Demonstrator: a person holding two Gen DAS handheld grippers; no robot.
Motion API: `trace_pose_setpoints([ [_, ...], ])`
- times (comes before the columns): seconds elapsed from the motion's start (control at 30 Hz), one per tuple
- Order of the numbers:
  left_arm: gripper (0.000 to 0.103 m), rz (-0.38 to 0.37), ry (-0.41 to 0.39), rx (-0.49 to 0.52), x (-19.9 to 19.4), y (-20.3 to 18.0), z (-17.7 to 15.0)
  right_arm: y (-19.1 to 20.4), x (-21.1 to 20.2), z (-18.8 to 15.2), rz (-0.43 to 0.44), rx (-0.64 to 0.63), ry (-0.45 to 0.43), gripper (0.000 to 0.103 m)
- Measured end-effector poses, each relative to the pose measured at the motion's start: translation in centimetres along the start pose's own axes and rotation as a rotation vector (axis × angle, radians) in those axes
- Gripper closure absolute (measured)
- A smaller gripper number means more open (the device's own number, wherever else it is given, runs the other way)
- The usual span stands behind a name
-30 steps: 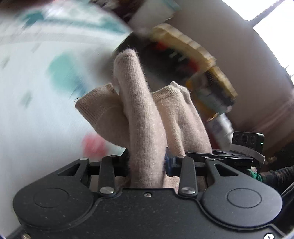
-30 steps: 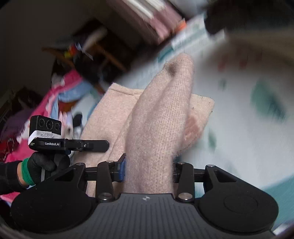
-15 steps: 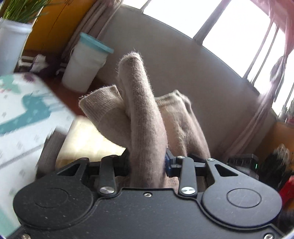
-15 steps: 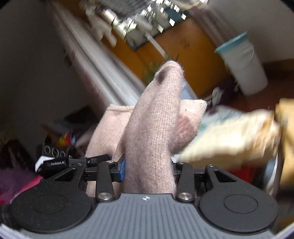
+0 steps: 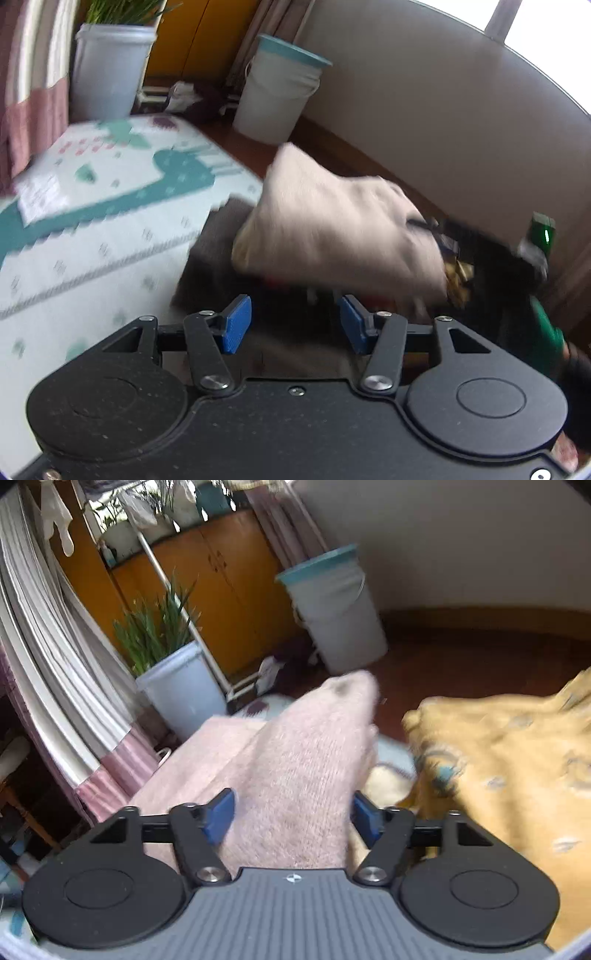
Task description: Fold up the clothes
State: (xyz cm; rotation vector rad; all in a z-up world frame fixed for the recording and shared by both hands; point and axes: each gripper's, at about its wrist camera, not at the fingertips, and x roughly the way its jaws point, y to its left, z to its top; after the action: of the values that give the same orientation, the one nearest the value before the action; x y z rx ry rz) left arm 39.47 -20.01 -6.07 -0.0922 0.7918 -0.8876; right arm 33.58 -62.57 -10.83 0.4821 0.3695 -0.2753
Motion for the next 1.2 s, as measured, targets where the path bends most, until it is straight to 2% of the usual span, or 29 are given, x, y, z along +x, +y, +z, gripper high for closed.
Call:
trace_pose_setpoints([
  [0.1, 0.047, 0.010, 0.039, -0.007, -5.4, -2.3, -2.1, 1.7, -3.7, 0.2, -0.030, -0.107, -0.058, 0.016],
  [0.17, 0.039, 0.031, 0.067, -0.003, -9.5, -4.2, -3.7, 2.7, -6.7, 0.3, -0.019, -0.145, -0.077, 0.013],
  [0.23, 0.032, 0.071, 0.091, 0.004, -13.8, -6.0, -5.5, 3.9, -9.4, 0.1, 0.044, -0.178, -0.047, 0.003],
  [0.3, 0.025, 0.128, 0.111, -0.017, -17.9, -7.5, -6.9, 7.6, -12.1, 0.3, 0.122, -0.267, -0.009, 0.001],
  [0.37, 0.024, 0.185, 0.106, -0.051, -22.2, -8.7, -8.4, 11.6, -14.8, 0.5, 0.201, -0.359, 0.027, 0.001],
  [0.4, 0.023, 0.215, 0.075, -0.074, -24.2, -9.2, -9.0, 13.5, -16.4, 0.9, 0.236, -0.379, 0.040, 0.001],
  [0.47, 0.010, 0.275, 0.001, -0.114, -28.1, -10.3, -10.0, 17.3, -19.8, 1.9, 0.298, -0.398, 0.072, 0.000],
  [0.57, 0.003, 0.436, -0.088, -0.097, -32.0, -12.6, -11.0, 23.0, -25.2, 2.7, 0.357, -0.437, 0.164, 0.000],
  [0.67, 0.000, 0.596, -0.137, -0.126, -34.2, -13.7, -12.6, 27.1, -31.2, 1.1, 0.358, -0.530, 0.214, 0.000],
  [0.77, 0.000, 0.641, -0.094, -0.157, -34.9, -13.7, -14.8, 29.4, -36.1, -2.7, 0.401, -0.497, 0.269, 0.000],
  [0.87, 0.000, 0.689, -0.084, -0.194, -34.9, -13.5, -16.8, 31.4, -37.6, -7.7, 0.388, -0.558, 0.353, 0.000],
  [0.97, 0.000, 0.740, -0.079, -0.214, -35.1, -13.8, -18.6, 32.3, -38.9, -11.6, 0.376, -0.561, 0.418, 0.000],
  [1.03, 0.000, 0.783, -0.076, -0.214, -35.3, -14.2, -19.8, 32.5, -38.9, -13.5, 0.342, -0.559, 0.483, 0.000],
  [1.1, 0.000, 0.822, -0.061, -0.205, -35.4, -14.6, -21.0, 32.1, -39.2, -15.1, 0.319, -0.550, 0.497, 0.000],
  [1.2, 0.000, 0.830, -0.026, -0.189, -35.4, -15.2, -22.3, 31.4, -39.7, -17.5, 0.243, -0.552, 0.550, 0.000],
])
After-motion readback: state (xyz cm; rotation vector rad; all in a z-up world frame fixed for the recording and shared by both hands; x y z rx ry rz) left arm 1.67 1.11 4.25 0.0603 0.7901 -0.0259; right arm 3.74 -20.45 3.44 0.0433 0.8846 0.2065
